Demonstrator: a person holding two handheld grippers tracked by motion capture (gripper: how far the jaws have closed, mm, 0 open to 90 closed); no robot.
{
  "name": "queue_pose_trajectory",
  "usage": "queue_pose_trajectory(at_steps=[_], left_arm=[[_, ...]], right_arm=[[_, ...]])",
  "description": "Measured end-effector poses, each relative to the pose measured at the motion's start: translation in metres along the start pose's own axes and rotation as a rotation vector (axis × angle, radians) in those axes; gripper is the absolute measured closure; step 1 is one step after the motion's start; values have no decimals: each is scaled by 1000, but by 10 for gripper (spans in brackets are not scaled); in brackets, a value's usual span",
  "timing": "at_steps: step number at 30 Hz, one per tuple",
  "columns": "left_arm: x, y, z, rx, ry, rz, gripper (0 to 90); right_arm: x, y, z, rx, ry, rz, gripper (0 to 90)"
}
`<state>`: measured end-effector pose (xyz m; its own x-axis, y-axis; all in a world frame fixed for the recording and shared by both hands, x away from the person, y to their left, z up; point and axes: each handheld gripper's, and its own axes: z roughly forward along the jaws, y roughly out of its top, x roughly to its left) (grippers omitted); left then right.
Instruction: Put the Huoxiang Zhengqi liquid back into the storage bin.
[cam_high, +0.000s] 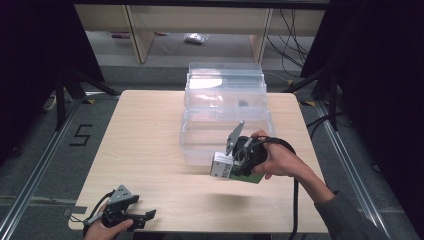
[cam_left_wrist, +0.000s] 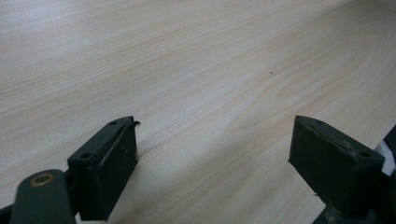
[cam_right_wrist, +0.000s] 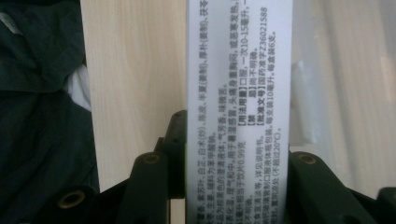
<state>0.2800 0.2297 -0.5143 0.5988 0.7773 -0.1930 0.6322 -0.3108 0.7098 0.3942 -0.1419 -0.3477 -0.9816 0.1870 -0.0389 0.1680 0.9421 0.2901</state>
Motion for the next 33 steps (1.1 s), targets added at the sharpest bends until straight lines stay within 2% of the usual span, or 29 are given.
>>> queue_pose_trajectory(at_steps=[1, 2, 3, 5, 6, 9, 10, 13, 15, 16, 17, 18, 19, 20, 21, 22, 23, 24, 33], left_arm=[[0, 0, 1, -6, 8, -5, 148], [-1, 0, 1, -11, 7, -13, 148], [0, 0, 0, 1, -1, 0, 148], [0, 0, 0, 0, 0, 0, 148], [0, 0, 1, -11, -3, 2, 148], [1, 0, 0, 0, -2, 5, 148], [-1, 0, 1, -16, -2, -17, 148], [-1, 0, 1, -17, -1, -18, 148], [-1, 0, 1, -14, -2, -15, 148], [-1, 0, 1, -16, 0, -16, 148], [-1, 0, 2, -20, 2, -22, 148], [-1, 0, 1, -12, -3, -16, 148], [-1, 0, 1, -15, -3, -18, 148], [-1, 0, 1, -15, -2, -16, 148], [-1, 0, 2, -16, 5, -18, 148], [0, 0, 1, -13, -6, 2, 148], [-1, 0, 2, -20, 3, -23, 148], [-1, 0, 1, -10, -2, -12, 148], [-2, -1, 2, -32, -7, -26, 148]], right_arm=[[-4, 1, -3, -7, 2, -7, 648], [-4, 2, -6, -5, 0, 24, 648], [-10, 2, -8, -9, -4, -14, 649], [-13, 3, -11, -2, -5, -3, 649], [-19, 4, -17, 0, -14, -10, 649], [-27, 7, -23, 5, -10, -28, 649], [-29, 8, -26, 8, -17, -13, 649], [-39, 9, -32, 2, -22, -31, 649], [-44, 9, -35, 6, -32, -8, 649], [-48, 9, -36, 3, -33, -20, 649], [-50, 9, -36, 4, -34, -5, 649], [-54, 9, -36, -3, -33, -22, 649], [-57, 8, -37, 2, -41, -13, 649], [-61, 8, -37, 0, -42, -31, 649], [-63, 7, -37, 9, -46, -12, 649], [-68, 7, -37, 6, -50, -47, 649], [-69, 5, -37, 15, -50, -6, 649], [-73, 5, -36, 8, -47, -22, 649], [-103, -3, -25, 9, -46, -6, 649]])
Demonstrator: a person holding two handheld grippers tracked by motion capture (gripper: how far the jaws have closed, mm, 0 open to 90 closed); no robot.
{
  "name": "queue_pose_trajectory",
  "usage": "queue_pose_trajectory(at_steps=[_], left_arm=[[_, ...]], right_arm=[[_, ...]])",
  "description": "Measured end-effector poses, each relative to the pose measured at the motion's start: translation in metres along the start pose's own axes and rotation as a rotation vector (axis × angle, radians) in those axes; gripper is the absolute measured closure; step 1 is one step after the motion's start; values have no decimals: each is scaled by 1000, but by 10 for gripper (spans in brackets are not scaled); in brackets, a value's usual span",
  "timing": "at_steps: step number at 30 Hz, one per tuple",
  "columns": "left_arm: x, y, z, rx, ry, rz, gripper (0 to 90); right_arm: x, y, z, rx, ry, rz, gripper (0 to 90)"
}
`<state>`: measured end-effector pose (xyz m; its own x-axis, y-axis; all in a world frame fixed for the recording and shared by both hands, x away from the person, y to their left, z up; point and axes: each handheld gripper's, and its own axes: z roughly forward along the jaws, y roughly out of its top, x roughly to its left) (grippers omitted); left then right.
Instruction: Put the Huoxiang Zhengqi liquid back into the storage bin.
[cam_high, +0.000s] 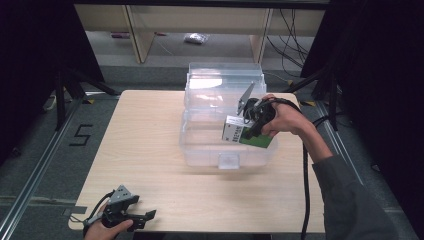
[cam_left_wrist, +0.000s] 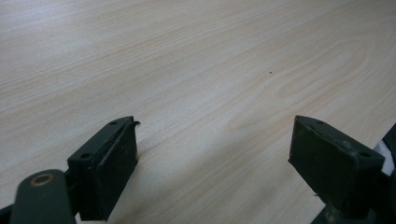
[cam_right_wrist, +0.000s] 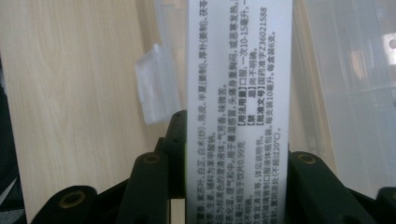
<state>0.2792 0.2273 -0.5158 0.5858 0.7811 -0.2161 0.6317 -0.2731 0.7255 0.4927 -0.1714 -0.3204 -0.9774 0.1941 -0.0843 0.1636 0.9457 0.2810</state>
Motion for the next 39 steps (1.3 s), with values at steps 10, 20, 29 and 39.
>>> queue_pose_trajectory(at_steps=[10, 20, 29, 39], left_arm=[[1, 1, -1, 16, 16, 10, 148], [2, 1, -1, 16, 2, 23, 148], [1, 1, 0, 21, 4, 23, 148], [0, 0, 1, 1, 8, 9, 148]], right_arm=[[-20, -8, 19, 22, 4, 22, 648], [-32, -14, 38, 48, 13, 28, 648], [-35, -18, 49, 45, 29, 26, 647], [-36, -19, 64, 64, 37, 15, 646]])
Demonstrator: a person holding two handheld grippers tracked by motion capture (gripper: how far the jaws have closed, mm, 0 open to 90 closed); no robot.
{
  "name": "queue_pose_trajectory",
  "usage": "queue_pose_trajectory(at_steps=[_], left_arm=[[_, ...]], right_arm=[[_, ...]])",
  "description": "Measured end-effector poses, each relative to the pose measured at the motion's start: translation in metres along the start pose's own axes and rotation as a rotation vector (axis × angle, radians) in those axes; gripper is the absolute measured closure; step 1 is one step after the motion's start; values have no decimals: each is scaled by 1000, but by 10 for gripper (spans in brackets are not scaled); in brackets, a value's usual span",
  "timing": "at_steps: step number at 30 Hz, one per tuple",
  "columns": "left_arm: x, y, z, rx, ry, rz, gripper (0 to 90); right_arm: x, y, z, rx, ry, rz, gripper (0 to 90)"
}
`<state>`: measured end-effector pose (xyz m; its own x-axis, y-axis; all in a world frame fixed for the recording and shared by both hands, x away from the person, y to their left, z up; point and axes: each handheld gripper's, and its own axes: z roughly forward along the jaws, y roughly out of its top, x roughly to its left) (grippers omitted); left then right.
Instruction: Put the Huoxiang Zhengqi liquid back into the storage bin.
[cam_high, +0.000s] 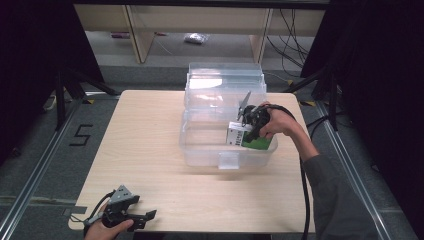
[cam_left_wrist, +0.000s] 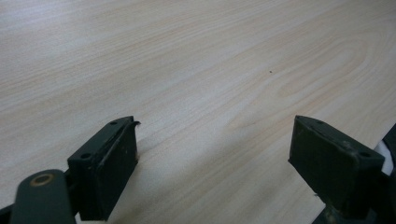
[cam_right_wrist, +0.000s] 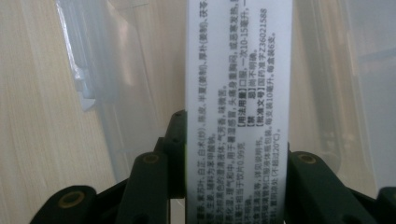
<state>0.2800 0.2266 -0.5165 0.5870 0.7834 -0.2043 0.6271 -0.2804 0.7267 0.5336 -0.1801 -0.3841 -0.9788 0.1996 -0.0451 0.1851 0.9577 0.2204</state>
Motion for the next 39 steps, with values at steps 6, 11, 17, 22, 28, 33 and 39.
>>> queue_pose_trajectory(at_steps=[6, 11, 17, 22, 28, 33, 39], left_arm=[[1, 0, 1, 2, -9, 4, 148], [1, 0, 0, 8, -10, 2, 148], [1, 0, 0, 10, -9, 4, 148], [1, 0, 0, 8, -9, 2, 148], [1, 0, 0, 5, -10, 4, 148], [1, 0, 0, 6, -9, 4, 148], [0, 0, 0, 5, 1, 5, 148]], right_arm=[[-3, -2, 9, 16, 6, -6, 645], [-2, -6, 17, 12, 21, 3, 643], [-3, -7, 20, 28, 11, -13, 641], [-4, -8, 23, 40, 17, -20, 640], [-4, -8, 29, 41, 39, -9, 638], [-5, -13, 35, 50, 42, 10, 634], [-6, -17, 37, 55, 38, -10, 627]])
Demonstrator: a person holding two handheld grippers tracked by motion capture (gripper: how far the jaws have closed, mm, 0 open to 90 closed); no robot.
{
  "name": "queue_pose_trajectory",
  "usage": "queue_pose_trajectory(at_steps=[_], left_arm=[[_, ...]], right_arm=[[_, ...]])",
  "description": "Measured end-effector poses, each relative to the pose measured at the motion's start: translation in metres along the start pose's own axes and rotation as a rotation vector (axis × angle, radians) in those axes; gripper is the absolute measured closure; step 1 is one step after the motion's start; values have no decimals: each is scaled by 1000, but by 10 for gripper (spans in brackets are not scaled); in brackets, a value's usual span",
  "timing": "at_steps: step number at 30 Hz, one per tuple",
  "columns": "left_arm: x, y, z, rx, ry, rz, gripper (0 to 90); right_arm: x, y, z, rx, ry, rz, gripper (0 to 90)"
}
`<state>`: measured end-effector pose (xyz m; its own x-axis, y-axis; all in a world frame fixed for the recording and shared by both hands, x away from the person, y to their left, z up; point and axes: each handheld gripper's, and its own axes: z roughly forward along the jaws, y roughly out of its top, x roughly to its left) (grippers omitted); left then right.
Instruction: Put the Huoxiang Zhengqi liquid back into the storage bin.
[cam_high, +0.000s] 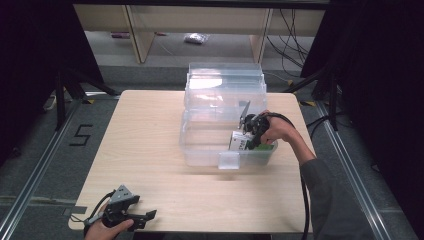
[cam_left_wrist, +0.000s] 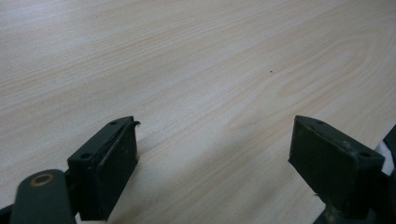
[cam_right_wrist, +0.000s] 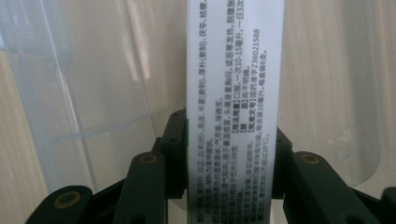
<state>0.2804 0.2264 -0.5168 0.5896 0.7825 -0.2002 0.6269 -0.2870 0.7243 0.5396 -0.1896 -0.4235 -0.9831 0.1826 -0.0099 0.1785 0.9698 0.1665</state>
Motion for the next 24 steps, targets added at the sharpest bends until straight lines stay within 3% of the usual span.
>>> queue_pose_trajectory(at_steps=[2, 3, 4, 5, 9, 10, 11, 16, 18, 19, 24], left_arm=[[1, 0, 0, 8, -7, 7, 148], [0, 0, 0, 1, 1, 1, 148], [0, 0, 0, 1, 1, 1, 148], [1, 0, 0, 2, -10, 2, 148], [0, 0, 0, 10, -11, 3, 148], [0, 0, 0, 9, -11, 3, 148], [1, 0, 0, 10, -10, 2, 148], [0, 0, 0, 6, -9, 1, 148], [0, 0, 0, 11, -10, 1, 148], [1, 0, 0, 9, -11, 2, 148], [0, 0, 0, 3, 0, 3, 148]], right_arm=[[0, 0, -1, -3, -1, 3, 622], [2, -1, -5, 9, -4, 36, 619], [2, -1, -5, 9, -4, 36, 619], [5, -1, -9, -14, 10, 70, 606], [3, -5, -18, -69, -2, 33, 574], [3, -5, -18, -69, -2, 33, 574], [4, -6, -24, -78, -20, 65, 558], [7, -8, -33, -112, -30, 62, 531], [8, -9, -39, -122, -44, 84, 521], [11, -9, -45, -141, -41, 140, 505], [11, -9, -56, -189, -63, 164, 476]])
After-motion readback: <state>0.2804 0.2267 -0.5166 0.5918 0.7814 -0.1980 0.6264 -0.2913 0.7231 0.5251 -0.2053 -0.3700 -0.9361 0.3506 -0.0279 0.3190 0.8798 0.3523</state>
